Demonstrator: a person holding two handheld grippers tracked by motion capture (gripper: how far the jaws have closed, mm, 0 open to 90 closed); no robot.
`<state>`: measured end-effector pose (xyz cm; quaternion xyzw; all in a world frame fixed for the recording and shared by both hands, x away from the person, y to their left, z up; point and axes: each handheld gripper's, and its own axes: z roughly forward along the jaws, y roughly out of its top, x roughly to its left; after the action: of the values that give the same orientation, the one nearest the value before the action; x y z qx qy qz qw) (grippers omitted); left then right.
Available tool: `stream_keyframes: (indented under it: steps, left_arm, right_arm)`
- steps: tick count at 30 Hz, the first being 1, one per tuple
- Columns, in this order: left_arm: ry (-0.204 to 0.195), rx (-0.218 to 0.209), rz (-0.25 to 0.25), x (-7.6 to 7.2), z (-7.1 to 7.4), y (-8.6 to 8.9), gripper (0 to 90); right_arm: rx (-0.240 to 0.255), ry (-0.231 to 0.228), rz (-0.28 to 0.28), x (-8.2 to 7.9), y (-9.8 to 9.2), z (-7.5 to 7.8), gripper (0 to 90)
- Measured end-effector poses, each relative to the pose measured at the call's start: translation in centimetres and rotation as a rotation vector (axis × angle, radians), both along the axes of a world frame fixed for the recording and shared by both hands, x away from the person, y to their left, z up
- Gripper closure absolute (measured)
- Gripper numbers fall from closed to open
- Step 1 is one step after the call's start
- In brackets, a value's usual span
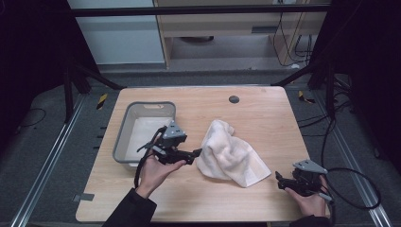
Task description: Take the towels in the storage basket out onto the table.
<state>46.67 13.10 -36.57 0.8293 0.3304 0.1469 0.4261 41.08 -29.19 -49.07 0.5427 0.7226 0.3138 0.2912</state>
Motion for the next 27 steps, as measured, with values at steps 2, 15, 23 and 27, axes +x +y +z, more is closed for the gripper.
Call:
stream_keyframes:
  steps: [2,15,23,27]
  left_arm:
    - [-0.002,-0.004,0.007,-0.1,0.0,0.5,26.3]
    - [-0.062,-0.056,0.122,-1.9,0.8,7.2,31.2]
    - [-0.066,-0.07,0.21,-2.7,-0.1,11.1,35.7]
    - [-0.064,-0.074,0.235,-3.0,-0.7,12.3,36.4]
  right_arm:
    - [0.0,-0.001,-0.001,0.0,0.0,0.0,8.7]
    - [0.009,-0.003,-0.002,0.0,-0.1,0.0,8.6]
    - [0.013,-0.005,-0.007,-0.1,-0.1,0.0,8.7]
    - [0.01,-0.005,-0.005,0.0,-0.2,0.0,8.7]
